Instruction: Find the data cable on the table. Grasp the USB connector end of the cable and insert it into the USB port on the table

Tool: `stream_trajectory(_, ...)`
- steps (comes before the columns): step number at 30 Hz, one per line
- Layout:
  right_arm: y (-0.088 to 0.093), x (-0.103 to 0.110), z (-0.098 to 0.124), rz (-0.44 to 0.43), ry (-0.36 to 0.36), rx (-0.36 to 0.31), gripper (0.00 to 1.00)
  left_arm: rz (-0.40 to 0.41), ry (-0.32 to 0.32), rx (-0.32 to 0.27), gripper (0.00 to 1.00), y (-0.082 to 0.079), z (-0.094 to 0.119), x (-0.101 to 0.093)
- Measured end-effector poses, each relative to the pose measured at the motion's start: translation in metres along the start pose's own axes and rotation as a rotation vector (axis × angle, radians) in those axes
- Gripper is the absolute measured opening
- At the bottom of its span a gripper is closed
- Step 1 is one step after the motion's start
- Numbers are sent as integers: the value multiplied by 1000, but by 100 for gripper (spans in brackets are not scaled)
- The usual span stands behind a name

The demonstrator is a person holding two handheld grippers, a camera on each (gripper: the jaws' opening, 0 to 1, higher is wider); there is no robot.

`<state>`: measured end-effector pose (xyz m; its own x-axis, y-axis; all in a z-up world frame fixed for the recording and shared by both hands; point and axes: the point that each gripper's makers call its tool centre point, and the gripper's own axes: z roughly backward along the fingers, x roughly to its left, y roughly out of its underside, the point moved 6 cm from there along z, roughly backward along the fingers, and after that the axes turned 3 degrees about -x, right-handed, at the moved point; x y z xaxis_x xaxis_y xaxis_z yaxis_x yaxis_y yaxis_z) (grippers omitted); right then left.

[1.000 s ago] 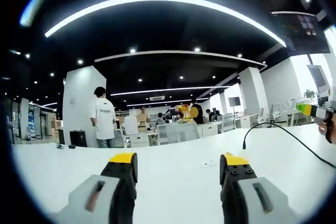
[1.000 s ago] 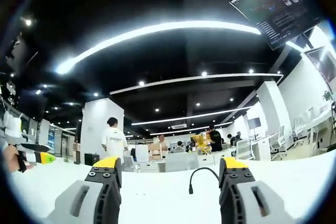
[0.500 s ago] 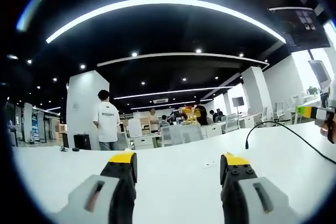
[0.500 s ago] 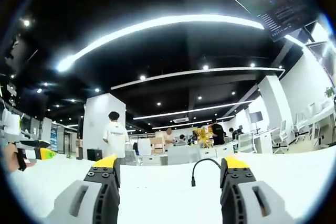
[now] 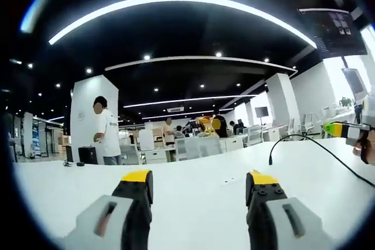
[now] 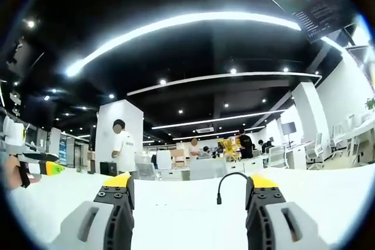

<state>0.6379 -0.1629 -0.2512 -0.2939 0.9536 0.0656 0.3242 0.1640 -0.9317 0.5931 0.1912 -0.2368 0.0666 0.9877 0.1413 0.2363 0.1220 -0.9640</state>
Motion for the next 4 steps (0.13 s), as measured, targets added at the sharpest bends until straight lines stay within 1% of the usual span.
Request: stream_trajectory(4,-1,-2,1,-25,5,-9,78,1,3,2,64,0,0,0)
